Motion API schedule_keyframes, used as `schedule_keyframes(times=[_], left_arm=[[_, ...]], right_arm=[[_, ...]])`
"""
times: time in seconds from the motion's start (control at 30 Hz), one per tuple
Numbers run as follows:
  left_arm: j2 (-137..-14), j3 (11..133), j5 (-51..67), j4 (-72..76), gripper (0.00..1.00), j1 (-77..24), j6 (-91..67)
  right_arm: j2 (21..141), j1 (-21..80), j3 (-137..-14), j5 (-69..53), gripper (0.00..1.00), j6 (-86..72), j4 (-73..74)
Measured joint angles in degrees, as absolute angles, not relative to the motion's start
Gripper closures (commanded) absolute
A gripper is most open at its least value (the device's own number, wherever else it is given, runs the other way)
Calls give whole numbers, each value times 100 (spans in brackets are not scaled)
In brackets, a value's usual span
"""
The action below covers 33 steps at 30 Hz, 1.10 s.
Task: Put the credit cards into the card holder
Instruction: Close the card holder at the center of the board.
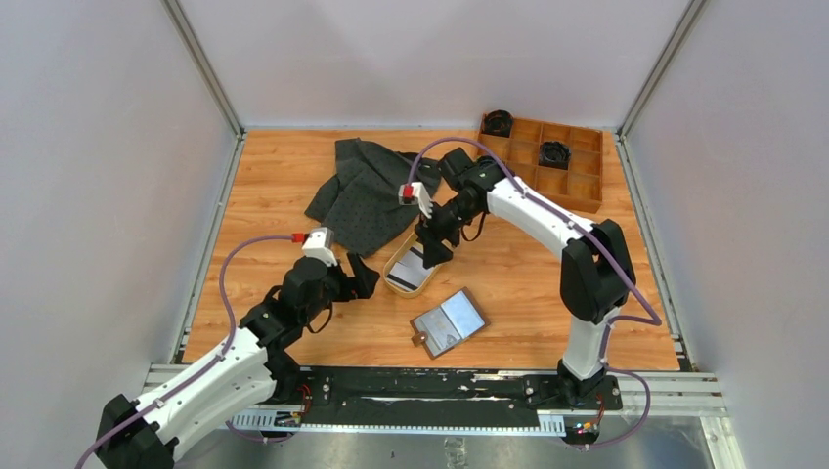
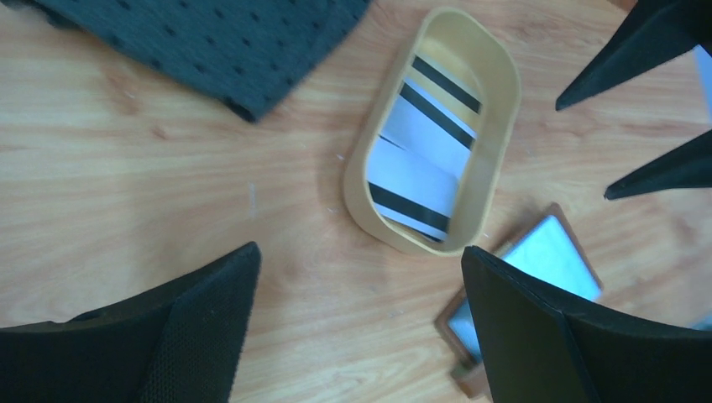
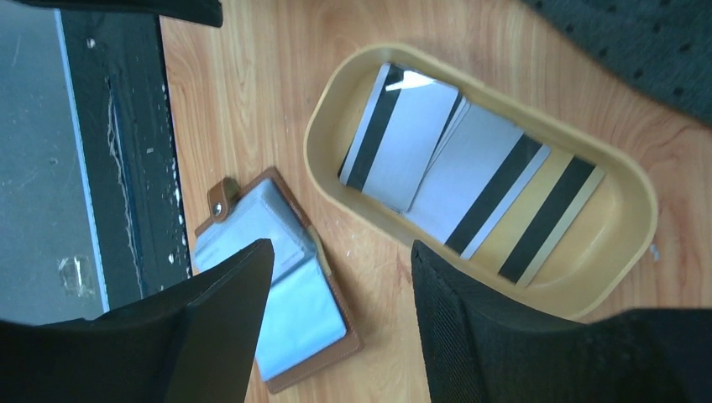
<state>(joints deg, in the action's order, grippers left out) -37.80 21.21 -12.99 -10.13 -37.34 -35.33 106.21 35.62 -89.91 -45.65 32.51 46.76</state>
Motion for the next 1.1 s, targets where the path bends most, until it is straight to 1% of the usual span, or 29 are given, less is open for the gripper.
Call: schedule_keyframes(times=[0.1, 0.23, 0.3, 0.4, 0.5, 0.67, 0.77, 0.93, 1.0, 1.1], left_arm=[[-3656, 1643, -814, -451, 13, -3726, -4027], [-3238, 880, -67, -123, 14, -3736, -4829], [-3006, 740, 78, -71, 14, -3833, -5085], [-2790, 696, 99, 89, 14, -4292, -5402], [-3015, 716, -34, 287, 13, -4939, -5612], [-3966, 908, -637, 292, 13, -5966, -5767], [-4364, 1063, -908, 301, 13, -6178, -5791], [-4652, 1116, -1114, 390, 14, -6215, -5889], [-4685, 1114, -1140, 471, 16, -6228, -5924], [-4727, 1098, -1162, 589, 18, -6246, -5966]], right_arm=[[10283, 3465, -8571, -4460, 34, 3363, 4709], [9317, 3006, -7511, -4440, 33, 3542, 4853], [8919, 2738, -7026, -4423, 32, 3607, 4897], [8715, 2550, -6440, -4320, 31, 3675, 4928], [8823, 2545, -6051, -4189, 31, 3695, 4930], [9373, 2543, -5983, -4130, 34, 3682, 4869], [9714, 2543, -5988, -4156, 34, 3625, 4849], [10099, 2543, -6062, -4285, 37, 3516, 4842], [10204, 2543, -6106, -4410, 39, 3503, 4860], [10291, 2545, -6149, -4617, 52, 3485, 4864]])
